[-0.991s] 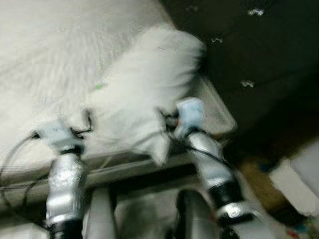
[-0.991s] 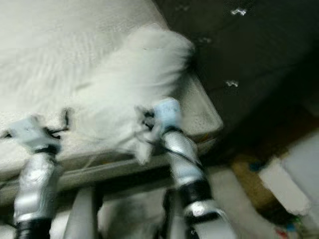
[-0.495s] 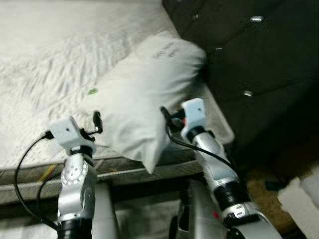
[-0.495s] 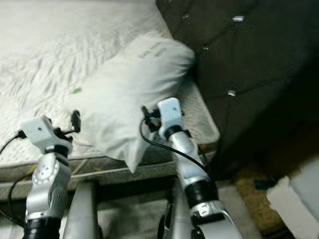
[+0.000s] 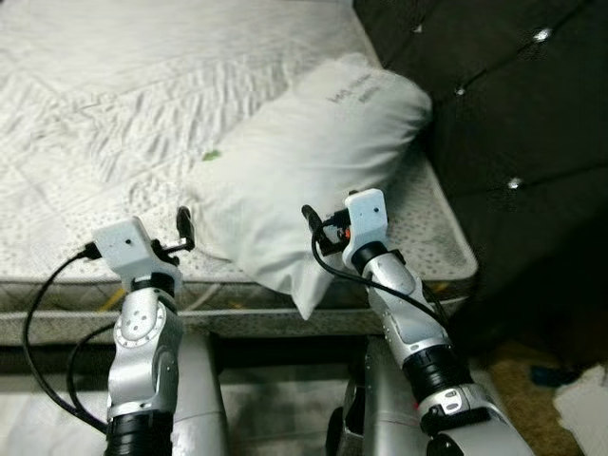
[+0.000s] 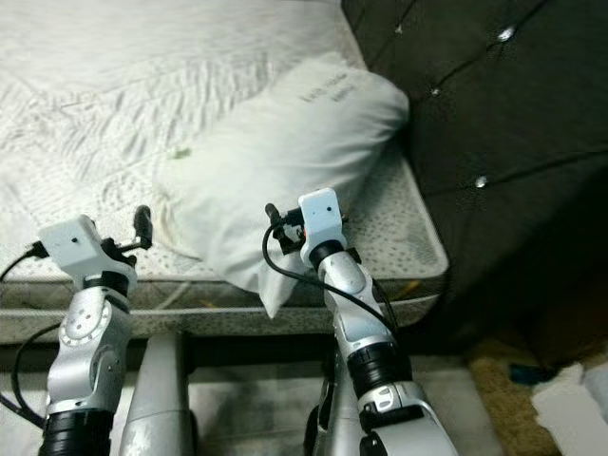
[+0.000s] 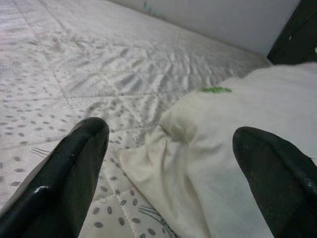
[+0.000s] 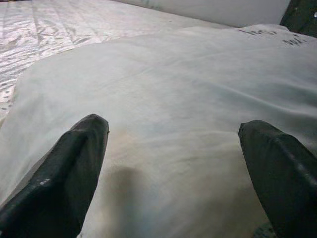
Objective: Clean up the room
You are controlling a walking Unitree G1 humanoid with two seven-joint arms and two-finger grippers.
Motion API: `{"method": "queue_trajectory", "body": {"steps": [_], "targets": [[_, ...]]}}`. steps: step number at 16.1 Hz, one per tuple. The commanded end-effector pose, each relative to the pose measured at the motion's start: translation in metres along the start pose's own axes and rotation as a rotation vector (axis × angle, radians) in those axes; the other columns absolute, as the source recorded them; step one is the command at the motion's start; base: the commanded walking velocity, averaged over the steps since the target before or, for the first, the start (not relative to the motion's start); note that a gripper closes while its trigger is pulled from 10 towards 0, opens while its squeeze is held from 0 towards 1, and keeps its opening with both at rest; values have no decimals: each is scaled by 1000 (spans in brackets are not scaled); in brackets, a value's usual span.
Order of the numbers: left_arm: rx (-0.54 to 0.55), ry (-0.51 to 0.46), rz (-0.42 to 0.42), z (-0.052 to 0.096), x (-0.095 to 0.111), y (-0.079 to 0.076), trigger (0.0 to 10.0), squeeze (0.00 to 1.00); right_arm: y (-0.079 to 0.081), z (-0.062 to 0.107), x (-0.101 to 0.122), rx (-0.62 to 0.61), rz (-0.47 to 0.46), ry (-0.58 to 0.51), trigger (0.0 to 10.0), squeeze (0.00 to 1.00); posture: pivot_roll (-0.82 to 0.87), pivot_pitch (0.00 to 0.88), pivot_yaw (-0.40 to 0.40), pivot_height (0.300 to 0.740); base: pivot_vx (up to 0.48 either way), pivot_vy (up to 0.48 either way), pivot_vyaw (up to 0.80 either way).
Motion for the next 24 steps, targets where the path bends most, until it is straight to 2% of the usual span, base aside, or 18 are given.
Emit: {"method": "queue_trajectory", "body": {"steps": [1, 4, 6, 8, 11, 13, 14, 15, 18, 19, 22, 23, 24], "targets": [[-11, 13, -17, 3, 1, -5, 10000, 0, -6, 1, 1, -9, 2, -4, 10000, 0, 57, 98, -84, 519, 0, 0, 0], [-24, 32, -54, 12, 5, -4, 10000, 0, -5, -1, 2, 32, 2, 16, 10000, 0, 67, 100, -80, 499, 0, 0, 0], [11, 68, -125, 26, 6, 9, 10000, 0, -21, -1, 9, 86, 12, 26, 10000, 0, 76, 109, -74, 499, 0, 0, 0], [24, 97, -133, 37, 3, 17, 10000, 0, -37, 2, 12, 160, 20, 48, 10000, 0, 80, 114, -70, 499, 0, 0, 0], [28, 140, -154, 51, 1, 25, 10000, 0, -40, 5, 13, 258, 18, 78, 10000, 0, 91, 114, -60, 499, 0, 0, 0], [32, 159, -164, 60, 4, 30, 10000, 0, -31, 11, 12, 362, -5, 125, 10000, 0, 109, 114, -52, 499, 0, 0, 0], [37, 166, -175, 63, 4, 33, 10000, 0, -18, 19, 6, 472, -34, 182, 10000, 0, 112, 111, -46, 499, 0, 0, 0], [44, 166, -178, 63, 5, 35, 10000, 0, -9, 24, 2, 529, -31, 204, 10000, 0, 113, 111, -43, 499, 0, 0, 0], [39, 167, -190, 61, 7, 36, 10000, 0, 7, 34, -8, 629, -106, 293, 10000, 0, 124, 101, -36, 499, 0, 0, 0], [34, 168, -192, 59, 7, 35, 10000, 0, 11, 33, -9, 631, -123, 310, 10000, 0, 126, 98, -32, 499, 0, 0, 0], [15, 171, -201, 55, 10, 31, 10000, 0, 15, 10, 4, 442, -204, 297, 10000, 0, 135, 89, -21, 499, 0, 0, 0], [14, 168, -206, 52, 12, 32, 10000, 0, 15, -3, 12, 325, -263, 288, 10000, 0, 144, 88, -16, 499, 0, 0, 0], [16, 165, -209, 51, 12, 32, 10000, 0, 15, -9, 14, 271, -270, 283, 10000, 0, 147, 95, -12, 499, 0, 0, 0]]}}
Point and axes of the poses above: a point about 5 cm out from each wrist's last joint towards the gripper, its own z axis pointing back from the gripper into the wrist, its own x axis along the axis of the wrist's last joint, y = z × x, the point moved 1 cm from there along -z, pointing out of the wrist towards the gripper, and after that the axes turned 11 degrees about z, right-handed, at the moved point
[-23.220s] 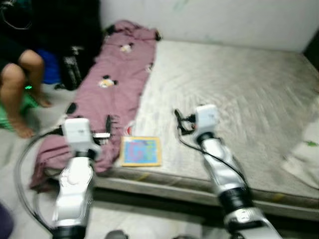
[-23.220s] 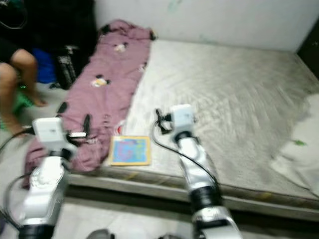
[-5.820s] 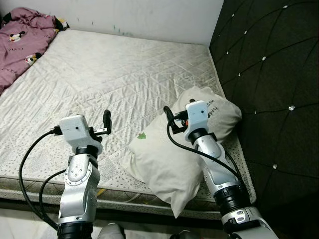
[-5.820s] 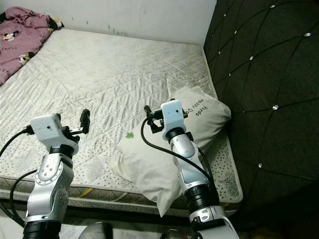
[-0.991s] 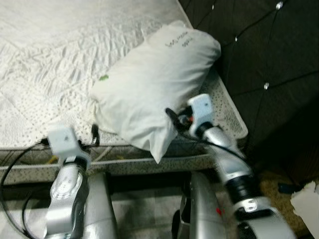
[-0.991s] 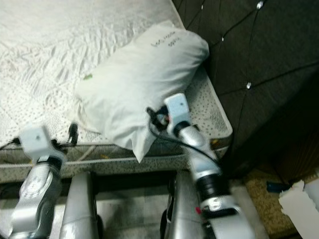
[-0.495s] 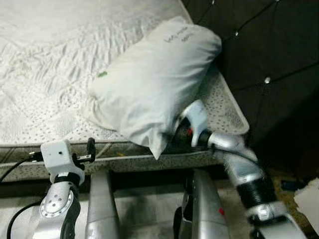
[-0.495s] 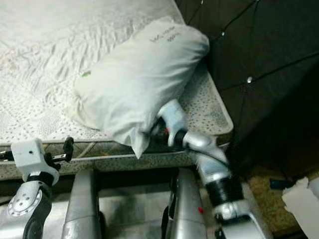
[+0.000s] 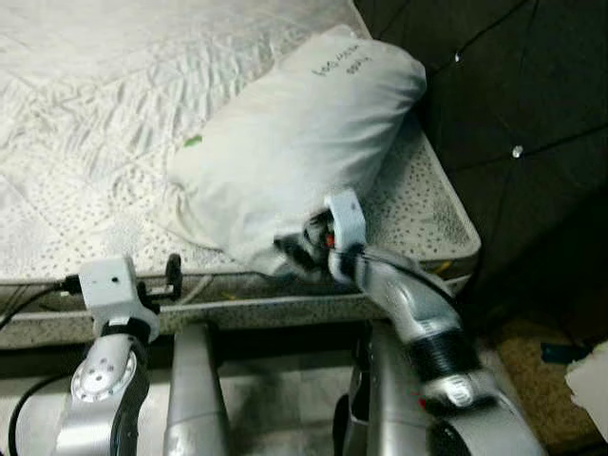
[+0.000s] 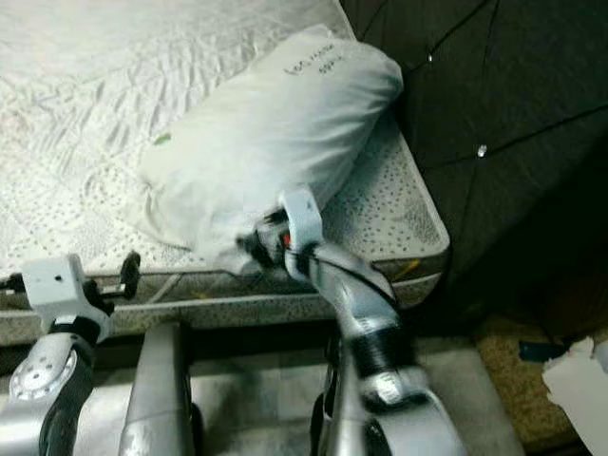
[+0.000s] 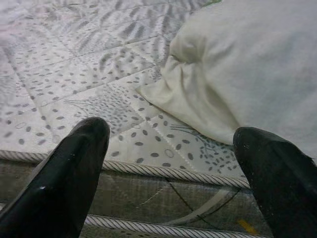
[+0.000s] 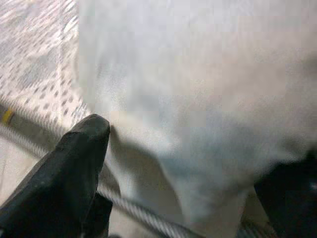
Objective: Clean up the room
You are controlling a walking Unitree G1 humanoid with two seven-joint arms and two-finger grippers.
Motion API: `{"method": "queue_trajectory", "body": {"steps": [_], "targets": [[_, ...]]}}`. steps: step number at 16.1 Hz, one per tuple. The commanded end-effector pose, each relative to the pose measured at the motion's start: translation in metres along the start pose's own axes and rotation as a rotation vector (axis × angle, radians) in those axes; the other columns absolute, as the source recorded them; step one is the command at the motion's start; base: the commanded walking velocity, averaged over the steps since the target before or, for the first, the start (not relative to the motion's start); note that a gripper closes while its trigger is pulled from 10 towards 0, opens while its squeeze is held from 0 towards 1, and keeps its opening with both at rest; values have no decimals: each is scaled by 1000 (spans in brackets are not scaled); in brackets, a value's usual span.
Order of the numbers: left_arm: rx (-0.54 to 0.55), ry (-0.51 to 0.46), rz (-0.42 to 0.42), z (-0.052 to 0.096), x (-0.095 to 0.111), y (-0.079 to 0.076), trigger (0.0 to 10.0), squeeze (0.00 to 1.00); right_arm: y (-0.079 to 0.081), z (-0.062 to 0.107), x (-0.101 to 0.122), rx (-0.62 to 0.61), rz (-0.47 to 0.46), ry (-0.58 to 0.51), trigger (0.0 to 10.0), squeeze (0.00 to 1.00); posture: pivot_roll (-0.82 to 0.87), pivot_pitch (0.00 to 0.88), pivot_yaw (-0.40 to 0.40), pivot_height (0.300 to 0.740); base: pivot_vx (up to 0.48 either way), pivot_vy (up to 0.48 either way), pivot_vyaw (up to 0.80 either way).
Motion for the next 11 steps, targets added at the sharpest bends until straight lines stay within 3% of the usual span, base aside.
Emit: {"method": "queue_trajectory", "body": {"steps": [1, 2, 3, 7, 11], "targets": [[9, 2, -8, -1, 1, 3, 10000, 0, -11, 0, 9, -95, -22, -45, 9137, 0, 155, 87, -12, 499, 0, 0, 0], [14, -3, -10, -1, 3, 4, 10000, 0, -14, -3, 14, -153, -54, -72, 5451, 0, 160, 81, -12, 499, 0, 0, 0], [27, -12, -12, -2, 5, 6, 10000, 0, -14, -7, 18, -205, -115, -96, 0, 0, 166, 73, -13, 499, 0, 0, 0], [66, -45, -22, -10, 11, 14, 10000, 0, -27, -13, 20, -364, -201, -113, 0, 0, 184, 32, -14, 499, 0, 0, 0], [69, -70, -21, -21, 16, 13, 10000, 0, -40, -15, 21, -437, -238, -126, 0, 0, 183, 0, -8, 499, 0, 0, 0]]}}
Point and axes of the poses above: a point about 5 cm out from each wrist's last joint towards the gripper, its own z axis pointing back from the gripper into the wrist, its own x axis along the axis of the wrist's last joint, y = z × x, the point moved 1 cm from there along -z, pointing out of the wrist towards the gripper, and after that the axes turned 11 degrees about z, right-handed, at the moved point
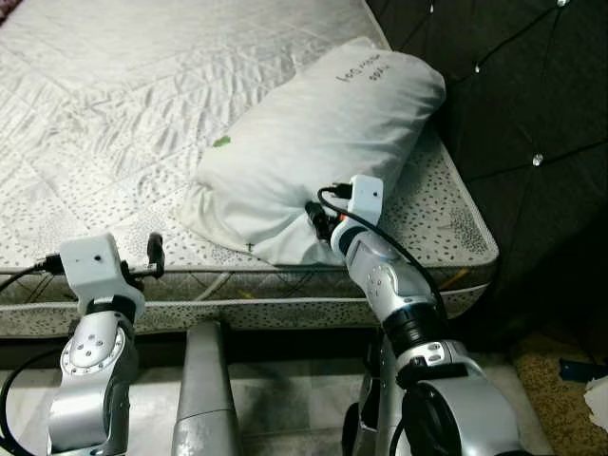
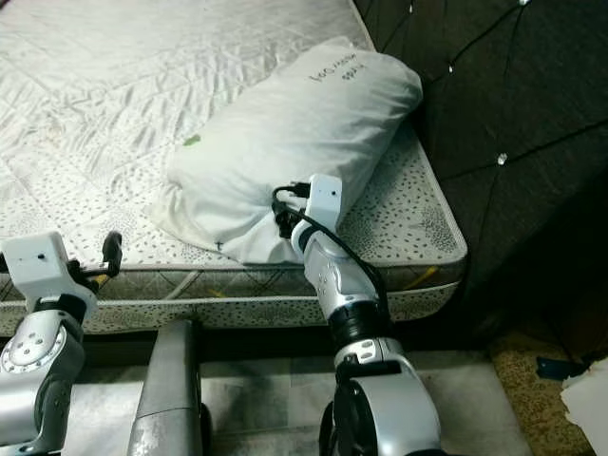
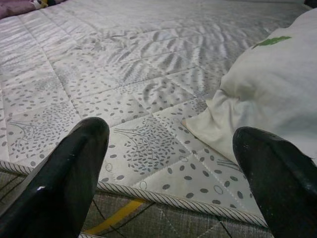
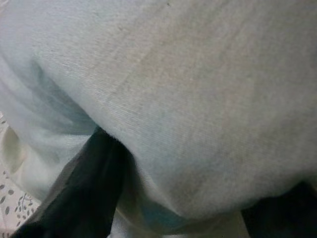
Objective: Clean up the room
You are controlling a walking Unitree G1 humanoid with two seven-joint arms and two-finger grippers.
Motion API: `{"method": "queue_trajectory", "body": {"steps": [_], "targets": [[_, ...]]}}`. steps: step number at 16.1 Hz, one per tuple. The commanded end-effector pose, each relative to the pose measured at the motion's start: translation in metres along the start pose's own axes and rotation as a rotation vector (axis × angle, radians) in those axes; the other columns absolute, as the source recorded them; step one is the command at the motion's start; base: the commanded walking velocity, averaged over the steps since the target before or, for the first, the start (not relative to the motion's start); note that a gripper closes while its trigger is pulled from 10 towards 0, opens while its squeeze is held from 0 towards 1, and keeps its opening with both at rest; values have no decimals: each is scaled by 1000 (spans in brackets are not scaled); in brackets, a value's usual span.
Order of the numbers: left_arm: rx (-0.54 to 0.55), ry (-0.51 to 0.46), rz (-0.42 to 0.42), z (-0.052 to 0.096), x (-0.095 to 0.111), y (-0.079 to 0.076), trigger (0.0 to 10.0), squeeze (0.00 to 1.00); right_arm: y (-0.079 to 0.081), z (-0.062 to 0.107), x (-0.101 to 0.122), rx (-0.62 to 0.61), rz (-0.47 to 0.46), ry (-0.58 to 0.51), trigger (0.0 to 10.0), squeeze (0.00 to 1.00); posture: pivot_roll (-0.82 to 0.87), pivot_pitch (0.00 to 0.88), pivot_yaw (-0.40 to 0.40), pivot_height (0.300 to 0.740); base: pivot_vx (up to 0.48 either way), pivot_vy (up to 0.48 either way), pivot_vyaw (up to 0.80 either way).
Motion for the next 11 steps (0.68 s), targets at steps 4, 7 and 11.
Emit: {"method": "queue_trajectory", "body": {"steps": [4, 7, 11], "targets": [[5, -22, -1, -11, 1, -2, 10000, 0, -19, -6, 18, -76, -17, -71, 0, 0, 164, 0, -10, 499, 0, 0, 0], [1, -33, 4, -18, 1, -5, 10000, 0, -42, -8, 27, -129, -5, -80, 0, 0, 147, 0, -11, 499, 0, 0, 0], [-2, -54, 15, -25, 2, -8, 10000, 0, -85, -5, 61, -230, -15, -126, 0, 0, 135, 0, -15, 499, 0, 0, 0]]}}
Point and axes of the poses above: a point about 5 cm out from each wrist's last joint towards the gripper, its own z axis pointing back from the gripper into the wrist, its own x axis along the axis of the wrist's last joint, y = z × x, the point moved 1 cm from there along -z, pointing out of the wrist towards the gripper, and after that the axes turned 11 degrees about z, right-handed, at the moved point
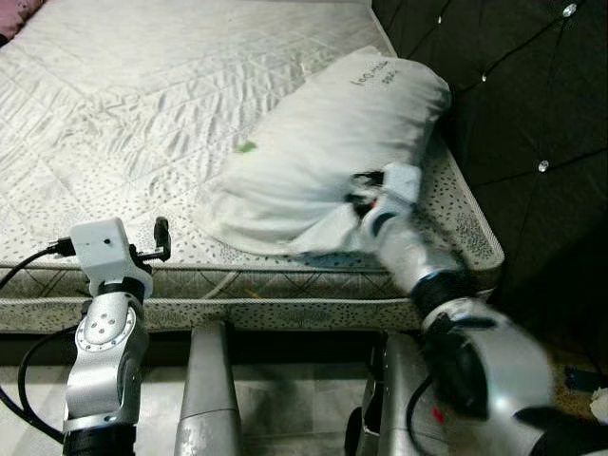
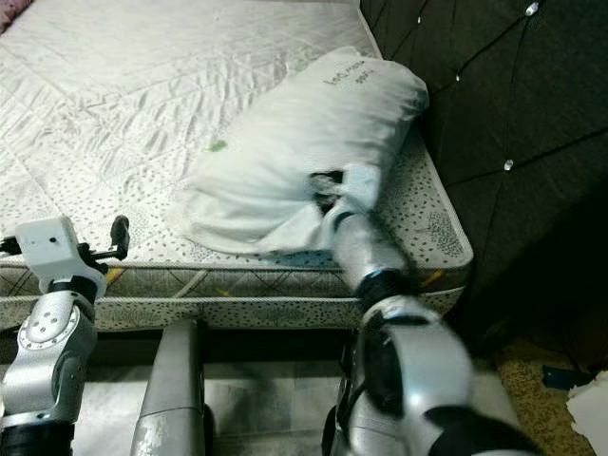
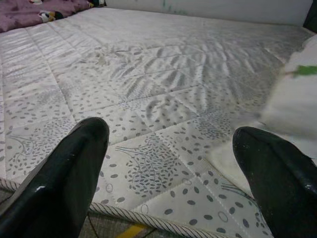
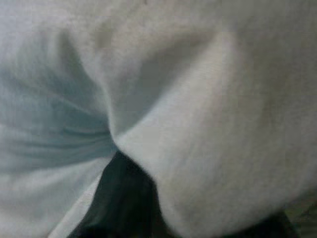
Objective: Clean up the room
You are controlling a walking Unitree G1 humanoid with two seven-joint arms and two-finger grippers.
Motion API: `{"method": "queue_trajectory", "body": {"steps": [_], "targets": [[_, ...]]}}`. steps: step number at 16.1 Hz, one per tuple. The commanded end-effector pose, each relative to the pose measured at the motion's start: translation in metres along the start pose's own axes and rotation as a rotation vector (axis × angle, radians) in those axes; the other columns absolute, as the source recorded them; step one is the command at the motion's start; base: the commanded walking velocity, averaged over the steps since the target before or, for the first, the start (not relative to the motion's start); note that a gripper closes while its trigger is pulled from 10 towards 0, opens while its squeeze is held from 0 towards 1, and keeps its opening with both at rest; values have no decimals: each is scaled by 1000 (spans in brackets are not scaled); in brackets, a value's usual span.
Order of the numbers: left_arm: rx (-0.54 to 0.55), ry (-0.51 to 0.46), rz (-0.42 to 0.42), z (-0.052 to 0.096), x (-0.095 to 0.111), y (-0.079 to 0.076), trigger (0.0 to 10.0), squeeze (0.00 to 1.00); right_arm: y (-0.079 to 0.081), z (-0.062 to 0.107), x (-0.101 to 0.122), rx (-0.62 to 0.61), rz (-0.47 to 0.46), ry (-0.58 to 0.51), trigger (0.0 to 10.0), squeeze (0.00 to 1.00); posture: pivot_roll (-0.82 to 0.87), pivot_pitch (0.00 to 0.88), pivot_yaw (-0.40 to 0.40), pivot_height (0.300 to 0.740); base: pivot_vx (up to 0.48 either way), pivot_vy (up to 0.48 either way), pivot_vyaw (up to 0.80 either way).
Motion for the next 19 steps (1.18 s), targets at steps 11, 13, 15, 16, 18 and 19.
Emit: {"method": "queue_trajectory", "body": {"steps": [11, 13, 15, 16, 18, 19], "targets": [[24, -32, -6, -11, 0, 3, 10000, 0, -131, 41, 119, -429, 128, -395, 0, 0, 120, 0, -22, 499, 0, 0, 0], [16, -37, -7, -11, 0, 2, 10000, 0, -121, 32, 85, -407, 182, -341, 0, 0, 119, 0, -26, 499, 0, 0, 0], [-2, -52, -18, -13, 3, 1, 10000, 0, -119, 32, 47, -419, 228, -323, 0, 0, 110, 0, -19, 499, 0, 0, 0], [-6, -56, -22, -13, 3, 0, 10000, 0, -117, 33, 32, -415, 241, -313, 0, 0, 106, 0, -15, 499, 0, 0, 0], [-18, -59, -33, -14, 4, -2, 10000, 0, -106, 35, 5, -372, 290, -300, 0, 0, 99, 0, -10, 499, 0, 0, 0], [-16, -61, -35, -15, 4, -1, 10000, 0, -100, 39, -5, -347, 328, -312, 0, 0, 93, 0, -9, 499, 0, 0, 0]]}}
Point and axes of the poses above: a point about 5 cm out from each wrist's last joint towards the gripper, its own z axis pointing back from the gripper into the wrist, its own x axis along the axis of the wrist's last joint, y = z × x, the point moved 1 cm from there along -z, pointing out of the wrist towards the gripper, and after that the axes turned 11 degrees about z, right-handed, at the moved point
